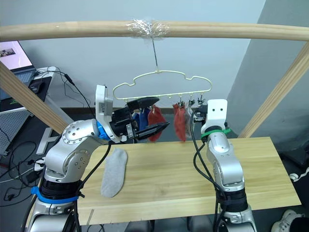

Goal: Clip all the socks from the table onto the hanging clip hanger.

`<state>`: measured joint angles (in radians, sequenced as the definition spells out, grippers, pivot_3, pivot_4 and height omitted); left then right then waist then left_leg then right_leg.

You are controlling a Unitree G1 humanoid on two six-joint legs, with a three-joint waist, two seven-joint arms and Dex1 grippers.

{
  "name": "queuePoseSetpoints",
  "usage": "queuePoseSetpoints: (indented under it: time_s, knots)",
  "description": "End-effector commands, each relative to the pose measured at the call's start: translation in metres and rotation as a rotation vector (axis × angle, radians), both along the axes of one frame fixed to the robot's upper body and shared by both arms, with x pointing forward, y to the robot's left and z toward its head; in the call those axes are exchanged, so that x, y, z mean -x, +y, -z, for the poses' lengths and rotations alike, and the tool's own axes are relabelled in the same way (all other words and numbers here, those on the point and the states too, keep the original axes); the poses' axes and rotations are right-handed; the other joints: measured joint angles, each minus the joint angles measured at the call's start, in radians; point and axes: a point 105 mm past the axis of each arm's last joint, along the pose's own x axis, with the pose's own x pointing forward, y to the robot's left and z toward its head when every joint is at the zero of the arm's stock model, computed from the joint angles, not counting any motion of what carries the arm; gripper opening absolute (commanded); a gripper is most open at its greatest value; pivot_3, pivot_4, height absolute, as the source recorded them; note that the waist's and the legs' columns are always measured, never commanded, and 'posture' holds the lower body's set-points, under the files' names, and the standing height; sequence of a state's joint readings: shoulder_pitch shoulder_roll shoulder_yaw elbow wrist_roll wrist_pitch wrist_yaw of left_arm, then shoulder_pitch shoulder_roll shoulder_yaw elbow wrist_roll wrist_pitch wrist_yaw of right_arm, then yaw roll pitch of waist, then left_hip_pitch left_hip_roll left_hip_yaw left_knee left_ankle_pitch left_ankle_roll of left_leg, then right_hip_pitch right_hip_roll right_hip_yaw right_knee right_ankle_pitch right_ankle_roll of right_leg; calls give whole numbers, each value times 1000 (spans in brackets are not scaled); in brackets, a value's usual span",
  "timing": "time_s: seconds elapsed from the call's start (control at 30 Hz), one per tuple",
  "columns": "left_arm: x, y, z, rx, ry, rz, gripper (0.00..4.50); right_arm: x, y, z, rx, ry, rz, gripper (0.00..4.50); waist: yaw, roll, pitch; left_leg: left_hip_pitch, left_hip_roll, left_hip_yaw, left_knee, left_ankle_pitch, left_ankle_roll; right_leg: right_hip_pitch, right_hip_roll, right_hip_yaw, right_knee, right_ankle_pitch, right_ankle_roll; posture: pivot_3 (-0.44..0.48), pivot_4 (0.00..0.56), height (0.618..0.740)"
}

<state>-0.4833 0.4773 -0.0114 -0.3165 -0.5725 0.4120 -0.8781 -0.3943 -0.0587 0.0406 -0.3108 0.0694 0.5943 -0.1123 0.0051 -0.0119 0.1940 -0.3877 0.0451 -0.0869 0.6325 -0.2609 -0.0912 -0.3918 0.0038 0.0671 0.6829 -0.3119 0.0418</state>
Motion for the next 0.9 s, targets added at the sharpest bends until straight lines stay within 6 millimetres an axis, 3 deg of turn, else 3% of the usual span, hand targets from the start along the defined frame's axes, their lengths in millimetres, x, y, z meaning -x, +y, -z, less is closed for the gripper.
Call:
queuePoseSetpoints:
  time_s: [0.03,0.37,0.9]
  knots:
    - [6,0,-11,11,-47,7,4500,2,3,-13,-21,-51,-16,1165,1,0,0,0,0,0,0,0,0,0,0,0,0,0,0,159,157,740]
    - [6,1,-12,15,-49,2,4500,4,14,-9,-28,-35,-49,1165,2,0,0,0,0,0,0,0,0,0,0,0,1,0,0,162,161,740]
    - [5,-1,-12,17,-49,2,4500,-12,16,-16,30,-55,-23,1165,3,0,0,2,0,0,2,0,0,0,0,0,5,0,0,162,164,740]
